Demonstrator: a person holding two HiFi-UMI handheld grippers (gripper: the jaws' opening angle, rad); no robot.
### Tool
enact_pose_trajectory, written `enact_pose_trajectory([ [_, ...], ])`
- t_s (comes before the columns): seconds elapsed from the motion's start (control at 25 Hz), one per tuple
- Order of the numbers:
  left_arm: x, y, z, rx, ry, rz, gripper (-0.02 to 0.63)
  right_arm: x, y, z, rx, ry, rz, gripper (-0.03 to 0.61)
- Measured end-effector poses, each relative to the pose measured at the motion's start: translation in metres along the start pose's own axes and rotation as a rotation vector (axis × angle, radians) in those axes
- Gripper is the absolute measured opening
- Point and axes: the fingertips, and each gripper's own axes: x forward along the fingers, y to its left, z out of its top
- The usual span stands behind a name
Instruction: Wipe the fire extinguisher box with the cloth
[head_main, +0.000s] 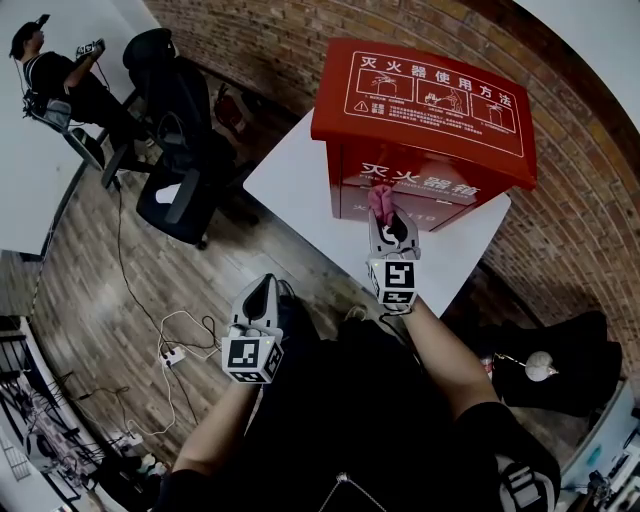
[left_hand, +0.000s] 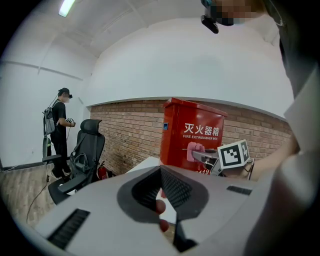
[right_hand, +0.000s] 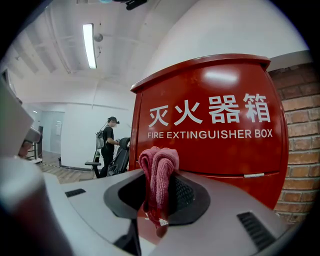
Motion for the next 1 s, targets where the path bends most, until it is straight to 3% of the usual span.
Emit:
enact_pose_trajectory([
  [0.56,-0.006,0.009,0.000,0.001,0.004,0.012,0.028,0.007,0.011,0.002,0.011,-0.012,-0.001,0.106],
  [1.0,-0.007,0.020,0.001,0.003,0.012,0.029,0.028,0.031,0.059,0.015,-0.009,-0.038,0.102,0.106],
])
